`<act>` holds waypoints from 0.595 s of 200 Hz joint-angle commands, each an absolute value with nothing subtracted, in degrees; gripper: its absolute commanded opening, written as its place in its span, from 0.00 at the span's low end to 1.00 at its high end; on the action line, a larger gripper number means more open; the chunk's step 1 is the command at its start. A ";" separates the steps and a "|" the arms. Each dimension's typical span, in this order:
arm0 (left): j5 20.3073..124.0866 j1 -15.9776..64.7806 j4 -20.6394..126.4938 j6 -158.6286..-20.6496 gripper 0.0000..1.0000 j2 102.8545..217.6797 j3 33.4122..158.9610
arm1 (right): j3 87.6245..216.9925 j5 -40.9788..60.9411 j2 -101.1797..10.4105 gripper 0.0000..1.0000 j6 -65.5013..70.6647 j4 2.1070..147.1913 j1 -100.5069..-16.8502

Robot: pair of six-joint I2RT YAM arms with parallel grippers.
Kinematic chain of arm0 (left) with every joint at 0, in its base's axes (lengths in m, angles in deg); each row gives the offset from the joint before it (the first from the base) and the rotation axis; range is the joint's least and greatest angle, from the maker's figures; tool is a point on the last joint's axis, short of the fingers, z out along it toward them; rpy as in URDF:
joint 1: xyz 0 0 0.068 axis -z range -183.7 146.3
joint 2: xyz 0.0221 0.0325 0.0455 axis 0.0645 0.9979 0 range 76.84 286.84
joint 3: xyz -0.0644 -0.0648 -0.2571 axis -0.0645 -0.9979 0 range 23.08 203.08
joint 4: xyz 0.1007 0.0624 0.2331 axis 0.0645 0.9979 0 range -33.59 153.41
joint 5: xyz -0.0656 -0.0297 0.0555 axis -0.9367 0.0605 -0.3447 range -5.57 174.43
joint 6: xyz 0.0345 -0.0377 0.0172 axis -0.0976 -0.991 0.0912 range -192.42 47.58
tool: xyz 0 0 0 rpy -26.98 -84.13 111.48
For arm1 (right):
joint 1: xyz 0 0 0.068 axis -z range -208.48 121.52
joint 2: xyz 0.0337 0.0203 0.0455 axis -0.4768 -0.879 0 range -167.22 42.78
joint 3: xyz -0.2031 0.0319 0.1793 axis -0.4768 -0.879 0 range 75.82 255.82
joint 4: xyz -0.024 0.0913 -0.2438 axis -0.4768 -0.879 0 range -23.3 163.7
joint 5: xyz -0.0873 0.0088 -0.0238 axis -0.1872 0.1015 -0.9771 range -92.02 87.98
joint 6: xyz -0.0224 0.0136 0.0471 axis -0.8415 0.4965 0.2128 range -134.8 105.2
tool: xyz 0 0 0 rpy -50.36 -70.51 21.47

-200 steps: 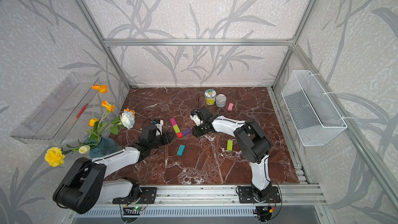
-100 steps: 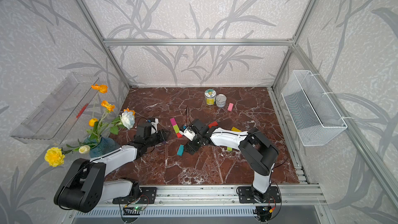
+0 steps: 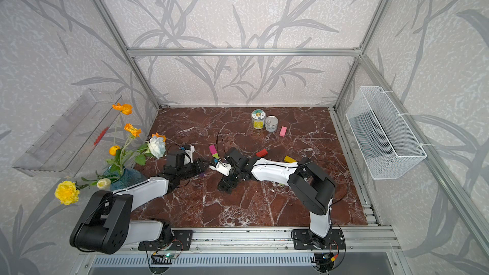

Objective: Assemble the letter v with building blocks
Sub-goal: Pick up the building block from the center of the board.

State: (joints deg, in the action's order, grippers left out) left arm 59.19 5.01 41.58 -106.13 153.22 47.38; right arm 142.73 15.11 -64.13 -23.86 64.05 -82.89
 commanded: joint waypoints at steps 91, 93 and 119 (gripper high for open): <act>58.52 4.88 39.12 -107.06 0.44 154.16 47.79 | 144.02 14.03 -69.82 0.93 -23.20 64.71 -85.03; 58.50 4.91 39.10 -107.14 0.44 154.22 47.72 | 144.02 13.99 -69.88 0.93 -23.23 64.70 -85.07; 58.50 4.91 38.70 -107.23 0.43 154.56 47.36 | 143.90 12.84 -69.97 0.89 -23.77 63.94 -85.43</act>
State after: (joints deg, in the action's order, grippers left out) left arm 58.84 5.01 40.05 -106.96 153.89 47.38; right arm 143.21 13.99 -69.05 -23.43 64.66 -84.66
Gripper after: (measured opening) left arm 0.436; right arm 0.904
